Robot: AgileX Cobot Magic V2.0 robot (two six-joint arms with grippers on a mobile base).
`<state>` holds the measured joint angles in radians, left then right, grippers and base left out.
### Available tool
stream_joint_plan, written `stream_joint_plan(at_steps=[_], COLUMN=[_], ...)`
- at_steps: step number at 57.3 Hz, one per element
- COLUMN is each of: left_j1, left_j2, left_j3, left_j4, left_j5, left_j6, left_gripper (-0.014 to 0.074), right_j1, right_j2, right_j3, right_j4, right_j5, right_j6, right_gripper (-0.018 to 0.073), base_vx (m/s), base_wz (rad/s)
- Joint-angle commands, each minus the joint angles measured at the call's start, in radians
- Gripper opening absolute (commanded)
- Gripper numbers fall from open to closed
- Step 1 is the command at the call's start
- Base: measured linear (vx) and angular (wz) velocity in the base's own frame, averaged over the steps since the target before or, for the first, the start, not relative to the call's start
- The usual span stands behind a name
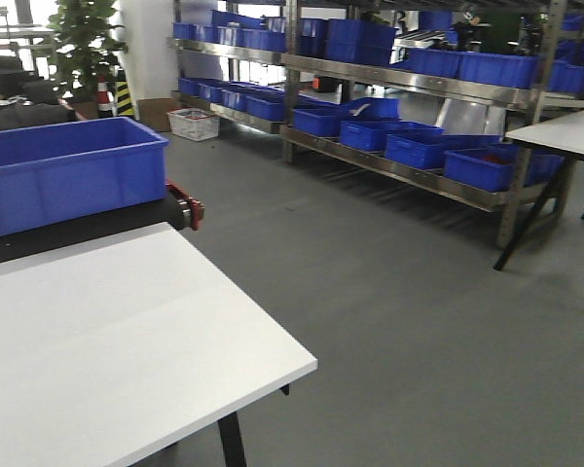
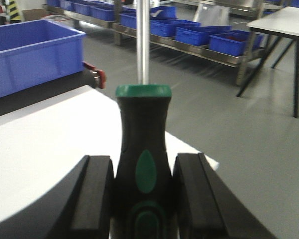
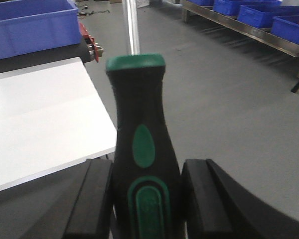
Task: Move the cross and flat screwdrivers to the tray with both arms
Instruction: 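Hold both screwdrivers while the base drives to the conveyor station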
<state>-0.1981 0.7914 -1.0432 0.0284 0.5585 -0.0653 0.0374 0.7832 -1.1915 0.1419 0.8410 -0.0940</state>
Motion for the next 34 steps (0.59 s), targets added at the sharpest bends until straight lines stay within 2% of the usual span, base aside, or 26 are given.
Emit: stream_joint_plan(at_steps=[1, 18, 34], left_j1=[-0.005, -0.005, -0.005], left_j2=[-0.003, -0.006, -0.022], left_j3=[-0.036, -0.036, -0.036], left_j4=[-0.005, -0.005, -0.005], left_j5=[-0.097, -0.097, -0.097], left_j6=[-0.010, -0.010, -0.010], left_gripper=[-0.0001, -0.0001, -0.0001], right_j1=[0.001, 0.001, 0.001], right_j2=[0.001, 0.001, 0.001], right_j3=[-0.029, -0.029, -0.029], right_j4=[0.004, 0.003, 0.003], right_j5=[-0.093, -0.094, -0.093], right_j6=[-0.008, -0.008, -0.008], right_gripper=[-0.0009, -0.0009, -0.0009], base_vx=[-0.10, -0.05, 0.07], base_wz=[-0.47, -0.56, -0.78])
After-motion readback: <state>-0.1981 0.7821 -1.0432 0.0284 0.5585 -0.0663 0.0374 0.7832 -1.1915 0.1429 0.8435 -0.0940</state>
